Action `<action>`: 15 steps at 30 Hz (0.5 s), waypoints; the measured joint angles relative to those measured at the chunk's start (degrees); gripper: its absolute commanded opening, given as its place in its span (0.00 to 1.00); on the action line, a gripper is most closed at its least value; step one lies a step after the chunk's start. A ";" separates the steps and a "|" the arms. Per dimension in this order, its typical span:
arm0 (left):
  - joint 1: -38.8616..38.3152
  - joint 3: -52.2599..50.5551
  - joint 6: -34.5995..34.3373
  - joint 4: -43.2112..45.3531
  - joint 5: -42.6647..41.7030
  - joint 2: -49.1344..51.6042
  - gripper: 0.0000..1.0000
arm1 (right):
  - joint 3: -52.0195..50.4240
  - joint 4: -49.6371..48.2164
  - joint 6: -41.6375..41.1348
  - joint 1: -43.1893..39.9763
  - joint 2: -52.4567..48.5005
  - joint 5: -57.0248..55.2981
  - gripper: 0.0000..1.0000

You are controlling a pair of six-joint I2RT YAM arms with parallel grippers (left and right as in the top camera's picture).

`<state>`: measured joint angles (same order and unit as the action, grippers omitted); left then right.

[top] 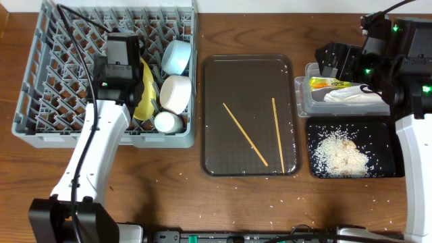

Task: Sort waste into correct bins and load items into the dishwasher

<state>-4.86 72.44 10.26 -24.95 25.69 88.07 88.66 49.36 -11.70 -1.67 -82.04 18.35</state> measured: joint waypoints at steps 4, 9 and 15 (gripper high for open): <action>-1.25 0.00 -3.37 -0.26 -1.49 -0.72 0.77 | 0.00 -0.02 0.00 0.00 0.00 -0.02 0.99; -2.40 0.00 -9.99 -3.50 -6.95 -5.97 0.78 | 0.00 0.00 0.00 0.00 0.00 0.00 0.99; -5.07 0.74 -25.68 -11.58 -17.07 -10.93 0.77 | 0.00 0.00 0.00 0.00 0.00 0.00 0.99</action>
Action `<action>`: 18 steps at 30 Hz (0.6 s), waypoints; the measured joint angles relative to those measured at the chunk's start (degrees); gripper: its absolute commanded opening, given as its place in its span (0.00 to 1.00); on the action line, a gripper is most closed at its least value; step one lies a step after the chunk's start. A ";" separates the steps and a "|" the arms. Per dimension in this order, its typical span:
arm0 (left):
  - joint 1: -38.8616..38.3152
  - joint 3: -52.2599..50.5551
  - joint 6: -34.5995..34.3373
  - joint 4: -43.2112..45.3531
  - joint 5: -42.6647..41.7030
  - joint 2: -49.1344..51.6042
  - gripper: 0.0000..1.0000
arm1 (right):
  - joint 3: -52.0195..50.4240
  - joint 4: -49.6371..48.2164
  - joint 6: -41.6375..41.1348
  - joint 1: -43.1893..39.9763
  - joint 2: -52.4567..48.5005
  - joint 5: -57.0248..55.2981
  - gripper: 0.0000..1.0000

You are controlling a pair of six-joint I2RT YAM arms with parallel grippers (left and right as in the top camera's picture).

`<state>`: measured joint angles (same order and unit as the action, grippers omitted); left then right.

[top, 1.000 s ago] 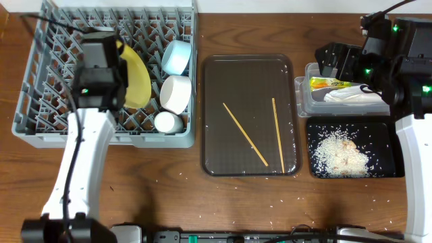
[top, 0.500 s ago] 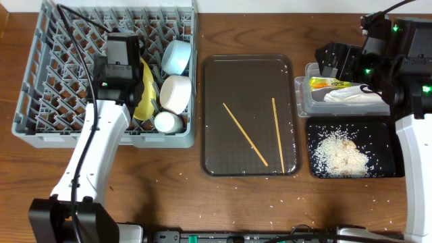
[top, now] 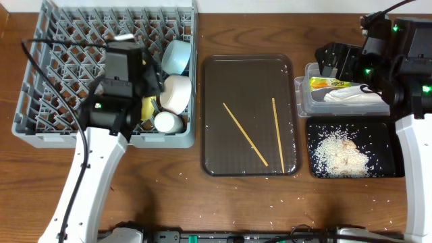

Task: Sort waste into correct bins and load items into the dishwasher
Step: 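Reach left gripper to the dark tray and grasp one chopstick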

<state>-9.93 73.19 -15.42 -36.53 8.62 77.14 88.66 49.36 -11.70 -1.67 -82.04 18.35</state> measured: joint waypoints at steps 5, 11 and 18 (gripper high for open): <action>-6.29 0.90 -9.62 -4.90 -6.91 4.76 0.79 | 0.00 0.00 0.00 0.00 0.00 0.00 0.99; -13.25 12.00 -14.58 -15.43 -11.34 19.58 0.85 | 0.00 -0.04 0.00 0.00 0.00 -0.02 0.99; -19.37 18.93 -18.78 -15.61 -12.83 32.44 0.82 | 0.00 -0.04 0.00 0.00 0.00 0.00 0.99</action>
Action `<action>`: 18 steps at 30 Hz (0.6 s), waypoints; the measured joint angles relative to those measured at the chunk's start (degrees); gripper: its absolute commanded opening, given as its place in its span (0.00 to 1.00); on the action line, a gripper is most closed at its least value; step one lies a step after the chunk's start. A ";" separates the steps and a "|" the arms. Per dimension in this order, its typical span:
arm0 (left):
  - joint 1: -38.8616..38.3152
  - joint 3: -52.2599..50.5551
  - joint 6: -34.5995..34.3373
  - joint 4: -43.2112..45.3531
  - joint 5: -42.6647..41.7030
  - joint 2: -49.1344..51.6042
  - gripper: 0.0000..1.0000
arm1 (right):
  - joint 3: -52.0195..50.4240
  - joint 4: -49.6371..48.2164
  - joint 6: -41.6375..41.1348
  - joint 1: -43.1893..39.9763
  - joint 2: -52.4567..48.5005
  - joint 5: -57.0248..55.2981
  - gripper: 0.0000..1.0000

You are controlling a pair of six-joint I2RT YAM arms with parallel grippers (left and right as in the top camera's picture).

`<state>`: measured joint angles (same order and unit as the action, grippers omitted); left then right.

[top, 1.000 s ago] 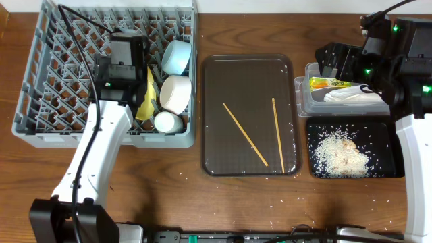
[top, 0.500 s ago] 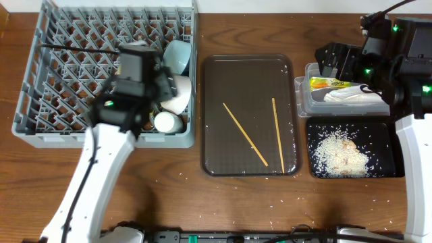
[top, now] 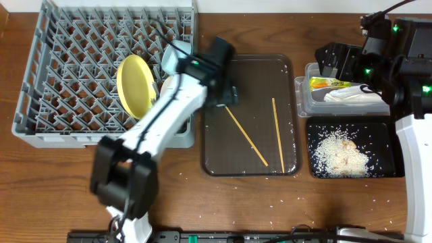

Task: Sort waste into correct bins and load items into the dishwasher
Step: 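Reach left gripper to the dark tray and grasp one chopstick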

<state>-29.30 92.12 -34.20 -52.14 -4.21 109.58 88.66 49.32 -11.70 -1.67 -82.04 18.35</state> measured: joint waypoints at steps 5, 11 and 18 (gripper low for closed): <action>-3.96 0.00 -5.05 4.20 -0.39 5.66 0.76 | 0.00 0.00 0.00 0.00 0.00 -0.02 0.99; -6.19 0.00 -13.27 5.95 -0.57 10.97 0.67 | 0.00 0.00 0.00 0.00 0.00 0.00 0.99; -7.50 0.00 -22.49 6.16 -0.59 14.05 0.66 | 0.00 0.02 0.00 0.00 0.00 0.00 0.99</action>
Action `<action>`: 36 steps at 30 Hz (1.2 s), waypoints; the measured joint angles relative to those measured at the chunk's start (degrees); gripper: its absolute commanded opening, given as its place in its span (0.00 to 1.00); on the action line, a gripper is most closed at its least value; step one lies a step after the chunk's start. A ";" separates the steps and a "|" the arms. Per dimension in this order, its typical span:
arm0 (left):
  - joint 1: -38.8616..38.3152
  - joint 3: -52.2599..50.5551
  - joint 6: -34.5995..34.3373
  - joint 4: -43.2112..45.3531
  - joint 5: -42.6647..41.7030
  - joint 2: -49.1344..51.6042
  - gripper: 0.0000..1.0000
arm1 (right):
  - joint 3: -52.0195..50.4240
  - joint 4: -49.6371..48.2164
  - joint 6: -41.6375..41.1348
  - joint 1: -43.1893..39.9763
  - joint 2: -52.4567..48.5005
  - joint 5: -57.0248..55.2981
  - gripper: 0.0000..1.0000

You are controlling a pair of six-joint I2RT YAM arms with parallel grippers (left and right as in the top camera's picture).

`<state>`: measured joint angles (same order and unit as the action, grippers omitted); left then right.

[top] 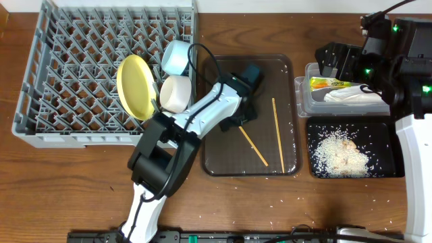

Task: Sort waste into correct bins and load items into the dishwasher
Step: 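Reach left gripper to the dark tray and grasp one chopstick, then carry the chopstick to the rack and drop it in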

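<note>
My left gripper (pixel 240 116) hangs low over the dark tray (pixel 216 158), right at the upper end of the left chopstick (pixel 255 147). Its black head covers the fingers, so their state does not show. A second chopstick (pixel 278 135) lies to the right on the tray. In the grey dish rack (pixel 40 128) stand a yellow plate (pixel 133 86), a light blue cup (pixel 177 57) and a white bowl (pixel 175 93). My right gripper (pixel 332 59) hovers over the clear bin (pixel 305 94) that holds a wrapper (pixel 329 83); its fingers are not readable.
A black tray (pixel 385 169) with spilled rice (pixel 344 152) sits at the right front. Rice grains are scattered on the wooden table (pixel 202 202). My left arm (pixel 169 145) crosses the rack's right front corner.
My left gripper has shifted from the tray's upper left corner to the right and toward the front, onto the upper end of the left chopstick. The right arm is unchanged.
First my left gripper was over the rack with the yellow plate edge-on beside it, and it stayed there at the following moment. Then the plate stood free in the rack and the gripper was at the tray's upper left. Now it is at the left chopstick.
</note>
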<state>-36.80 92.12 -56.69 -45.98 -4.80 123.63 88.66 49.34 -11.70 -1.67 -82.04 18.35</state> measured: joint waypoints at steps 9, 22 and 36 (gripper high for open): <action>-1.90 0.02 -3.87 0.31 0.11 1.25 0.25 | 0.00 0.00 0.00 0.00 0.00 -0.02 0.99; -2.75 0.28 -3.26 0.13 0.02 1.49 0.07 | 0.00 -0.02 0.00 0.00 0.00 -0.02 0.99; 6.23 1.31 34.77 -7.96 9.18 -25.79 0.08 | 0.00 0.00 0.00 0.00 0.00 0.00 0.99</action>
<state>-30.57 93.43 -21.91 -53.93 4.38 97.84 88.66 49.34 -11.70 -1.67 -82.04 18.35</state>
